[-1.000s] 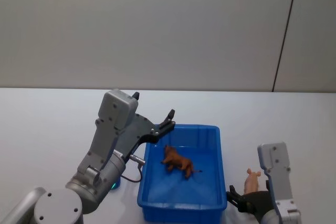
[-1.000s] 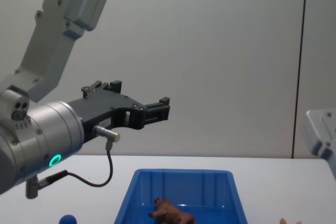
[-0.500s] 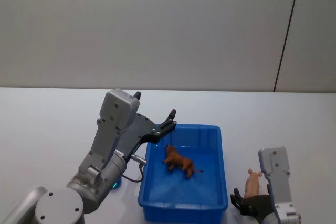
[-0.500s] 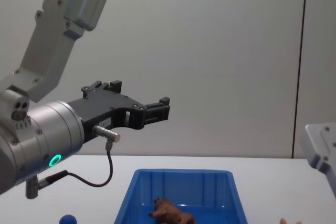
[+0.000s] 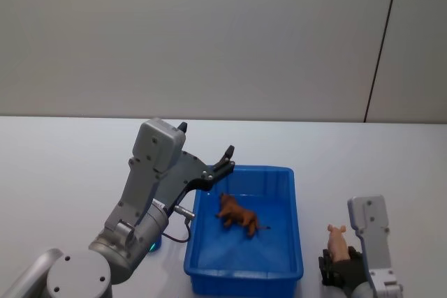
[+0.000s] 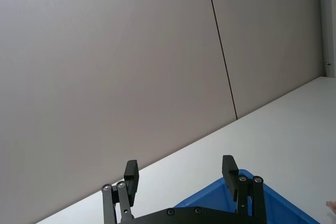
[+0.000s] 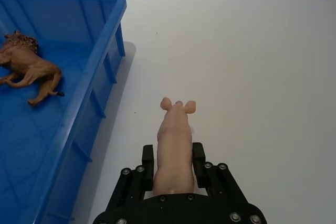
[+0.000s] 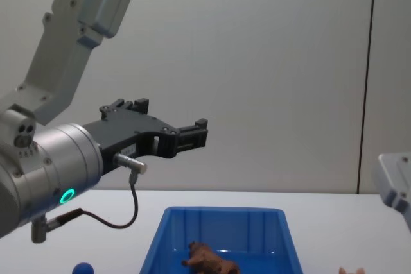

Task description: Pick up the two dolls from the table and place them into the box.

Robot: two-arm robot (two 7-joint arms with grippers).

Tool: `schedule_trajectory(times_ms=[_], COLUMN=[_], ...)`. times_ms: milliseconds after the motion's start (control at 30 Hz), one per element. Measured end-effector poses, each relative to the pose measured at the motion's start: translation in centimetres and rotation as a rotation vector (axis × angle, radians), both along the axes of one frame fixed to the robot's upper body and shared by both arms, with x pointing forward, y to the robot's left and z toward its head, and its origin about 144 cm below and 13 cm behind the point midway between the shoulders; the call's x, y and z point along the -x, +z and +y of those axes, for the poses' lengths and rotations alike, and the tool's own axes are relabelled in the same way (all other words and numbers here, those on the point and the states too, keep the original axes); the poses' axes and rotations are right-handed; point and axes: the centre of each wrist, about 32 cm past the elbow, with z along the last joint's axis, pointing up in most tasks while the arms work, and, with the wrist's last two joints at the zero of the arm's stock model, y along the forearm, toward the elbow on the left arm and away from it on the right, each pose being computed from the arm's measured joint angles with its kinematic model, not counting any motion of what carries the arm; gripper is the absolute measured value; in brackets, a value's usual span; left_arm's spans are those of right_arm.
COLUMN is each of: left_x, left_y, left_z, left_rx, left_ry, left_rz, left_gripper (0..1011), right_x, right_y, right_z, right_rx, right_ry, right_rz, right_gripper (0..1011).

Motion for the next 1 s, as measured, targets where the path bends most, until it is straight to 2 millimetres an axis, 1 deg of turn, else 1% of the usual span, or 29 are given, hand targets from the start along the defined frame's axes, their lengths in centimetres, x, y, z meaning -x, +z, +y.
schedule_trajectory(times_ms=[100,133,167,567,867,1000], left_x=[0.0,0.0,0.0,0.0,0.0,0.0], left_y=[0.0,0.0,0.0,0.0,0.0,0.0], left_z=[0.0,0.0,0.0,0.0,0.0,0.0], left_rx=[0.000,0.000,0.000,0.000,0.000,0.000], left_ry=[0.000,0.000,0.000,0.000,0.000,0.000], left_rz=[0.000,0.000,0.000,0.000,0.000,0.000], left_gripper=[1001,1002,1002,1001,1001,1001], right_x=[0.0,0.0,0.0,-0.1,-1.1,-1.7], right_y=[0.2,0.3,0.3,1.8,3.6,4.0], right_z=[-0.1,-0.1,-0.1,-0.4,-0.3,-0.2], right_rx=[-0.004,-0.006,-0.006,-0.012,-0.050,-0.069], right_ry=[0.002,0.004,0.004,0.028,0.101,0.141], right_rz=[-0.007,-0.011,-0.011,-0.098,-0.188,-0.207], right_gripper=[392,392,361,361,360,361])
